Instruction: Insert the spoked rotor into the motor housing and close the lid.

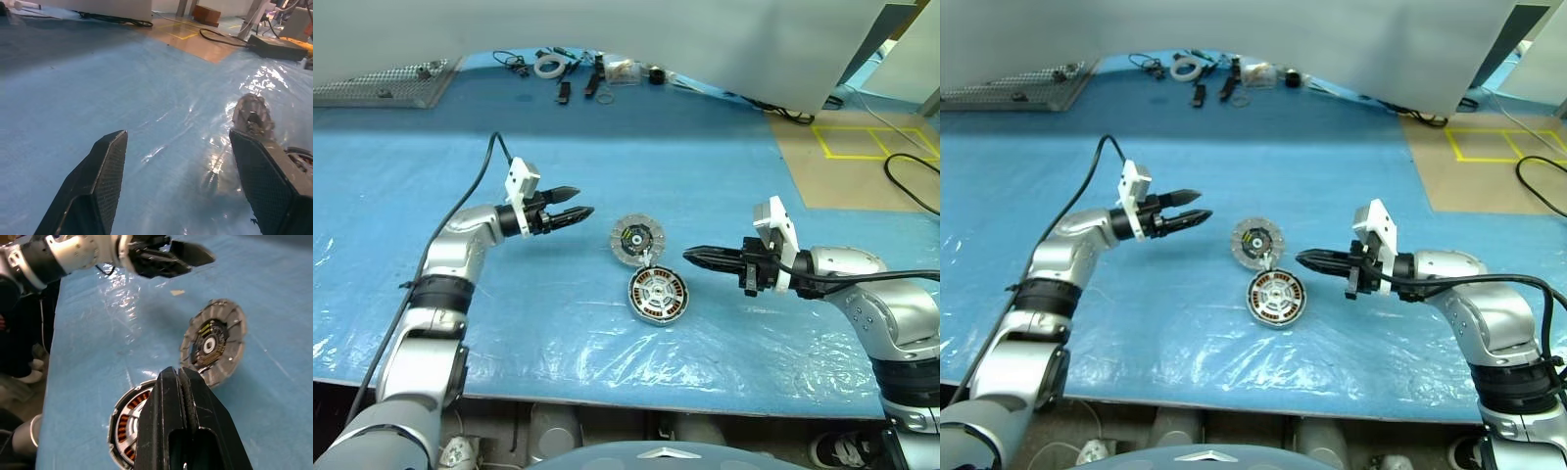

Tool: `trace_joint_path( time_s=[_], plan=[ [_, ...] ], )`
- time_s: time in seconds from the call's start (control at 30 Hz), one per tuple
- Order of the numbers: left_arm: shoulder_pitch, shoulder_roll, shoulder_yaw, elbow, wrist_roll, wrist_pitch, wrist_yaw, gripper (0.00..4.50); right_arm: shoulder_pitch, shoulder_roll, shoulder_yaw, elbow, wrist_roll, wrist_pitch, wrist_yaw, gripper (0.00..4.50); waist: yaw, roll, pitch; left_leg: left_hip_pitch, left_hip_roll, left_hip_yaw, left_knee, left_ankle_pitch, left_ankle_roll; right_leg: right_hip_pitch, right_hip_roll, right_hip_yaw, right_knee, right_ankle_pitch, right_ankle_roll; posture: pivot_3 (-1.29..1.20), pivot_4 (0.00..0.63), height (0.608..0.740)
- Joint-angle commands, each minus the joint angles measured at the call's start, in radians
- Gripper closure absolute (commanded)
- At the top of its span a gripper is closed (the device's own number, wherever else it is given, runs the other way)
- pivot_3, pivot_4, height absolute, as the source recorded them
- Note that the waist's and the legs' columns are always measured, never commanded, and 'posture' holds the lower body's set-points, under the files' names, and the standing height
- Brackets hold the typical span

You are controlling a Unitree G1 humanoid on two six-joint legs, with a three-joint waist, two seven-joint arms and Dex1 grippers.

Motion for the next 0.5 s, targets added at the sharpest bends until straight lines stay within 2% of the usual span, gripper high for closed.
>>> trace_joint_path(
  time_s=[0.03, 0.2, 0.3, 0.4, 0.5],
  plan=[
    [-0.097, -0.039, -0.008, 0.183, 0.058, -0.111, -0.034, 1.00, 0.014, -0.010, -0.078, -0.084, 0.067, 0.031, -0.050, 4.50, 0.004, 0.000, 0.000, 0.000, 0.000, 0.000, 0.000, 0.000, 0.000, 0.000, 0.000, 0.000, 0.000, 0.000, 0.000, 0.00, 0.150, 0.740],
    [-0.225, -0.139, -0.027, 0.424, 0.133, -0.212, -0.041, 1.00, 0.066, 0.001, -0.104, -0.144, 0.101, 0.058, -0.117, 4.50, 0.011, 0.000, 0.000, 0.000, 0.000, -0.001, 0.001, 0.000, 0.000, 0.002, -0.001, 0.000, 0.000, 0.000, 0.000, 0.00, 0.150, 0.740],
    [-0.304, -0.185, -0.007, 0.556, 0.179, -0.262, 0.054, 1.00, 0.083, 0.006, -0.110, -0.163, 0.103, 0.059, -0.161, 4.50, 0.013, -0.001, 0.000, -0.002, 0.000, -0.002, 0.001, 0.000, 0.000, 0.002, -0.001, 0.001, 0.000, 0.000, 0.000, 0.00, 0.150, 0.740],
    [-0.357, -0.202, 0.022, 0.615, 0.188, -0.281, 0.065, 1.00, 0.099, -0.002, -0.118, -0.167, 0.099, 0.053, -0.189, 4.50, 0.011, -0.001, 0.001, -0.003, 0.000, -0.003, 0.001, 0.000, 0.000, 0.002, -0.001, 0.000, 0.000, 0.001, 0.001, 0.00, 0.150, 0.740],
    [-0.360, -0.201, 0.022, 0.636, 0.208, -0.286, 0.051, 1.54, 0.115, -0.005, -0.133, -0.174, 0.110, 0.054, -0.208, 4.50, 0.007, -0.001, 0.001, -0.004, -0.001, -0.003, 0.000, 0.000, 0.000, 0.002, -0.001, 0.000, 0.000, 0.001, 0.001, 0.00, 0.150, 0.740]
  ],
)
